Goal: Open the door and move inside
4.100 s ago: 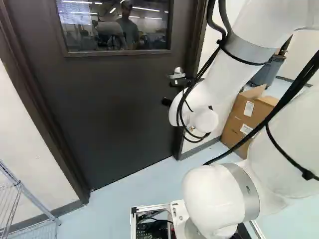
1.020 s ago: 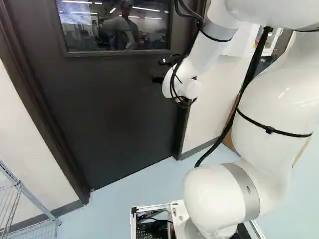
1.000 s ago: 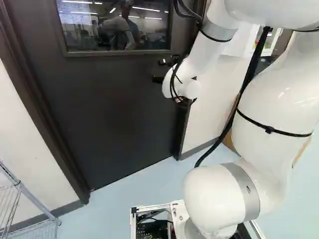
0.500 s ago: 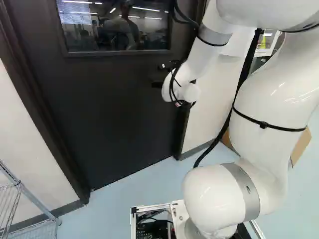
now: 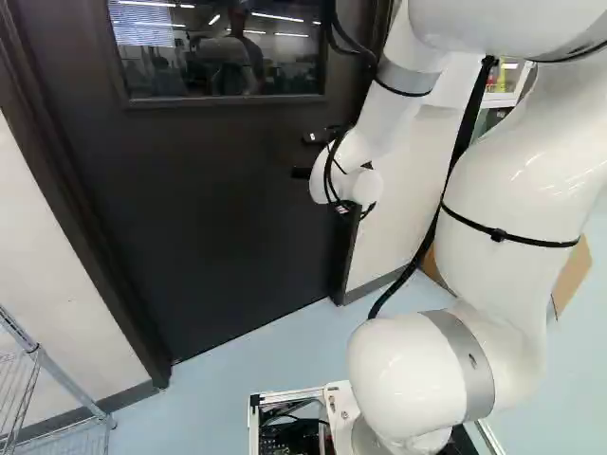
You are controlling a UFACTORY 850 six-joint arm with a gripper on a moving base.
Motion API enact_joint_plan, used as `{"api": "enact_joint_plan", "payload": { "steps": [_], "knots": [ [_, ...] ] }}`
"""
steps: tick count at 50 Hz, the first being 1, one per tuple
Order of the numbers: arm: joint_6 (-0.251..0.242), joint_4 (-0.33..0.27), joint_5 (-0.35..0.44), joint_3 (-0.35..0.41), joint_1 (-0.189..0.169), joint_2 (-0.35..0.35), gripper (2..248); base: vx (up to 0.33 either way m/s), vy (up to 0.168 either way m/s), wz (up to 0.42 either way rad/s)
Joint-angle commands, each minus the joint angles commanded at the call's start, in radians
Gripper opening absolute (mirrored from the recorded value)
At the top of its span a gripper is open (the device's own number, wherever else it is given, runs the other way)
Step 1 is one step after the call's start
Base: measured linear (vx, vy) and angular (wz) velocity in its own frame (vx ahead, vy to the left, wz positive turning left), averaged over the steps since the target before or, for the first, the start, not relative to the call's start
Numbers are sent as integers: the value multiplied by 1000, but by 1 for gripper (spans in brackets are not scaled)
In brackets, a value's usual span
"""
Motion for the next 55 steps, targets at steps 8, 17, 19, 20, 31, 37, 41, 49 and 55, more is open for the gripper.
{"api": "enact_joint_plan", "payload": {
  "steps": [8, 17, 19, 20, 31, 37, 41, 49, 55],
  "knots": [
    [0, 0, 0, 1, -3, -18, 247, 0, 0, 0],
    [0, 0, 0, 0, -4, -39, 247, 0, 0, 0],
    [0, 0, 0, 0, -4, -44, 247, 0, 0, 0],
    [0, 0, 0, -1, -4, -47, 247, 0, 0, 0],
    [0, 0, 0, -1, -4, -56, 247, 0, 0, 0],
    [0, 0, 0, -1, -4, -56, 247, 0, 0, 0],
    [0, 0, 0, 3, -4, -52, 247, 0, 0, 0],
    [0, 0, 0, 27, -5, -31, 247, 0, 0, 0],
    [0, 0, 0, 53, -8, -2, 247, 0, 0, 0]
  ]
}}
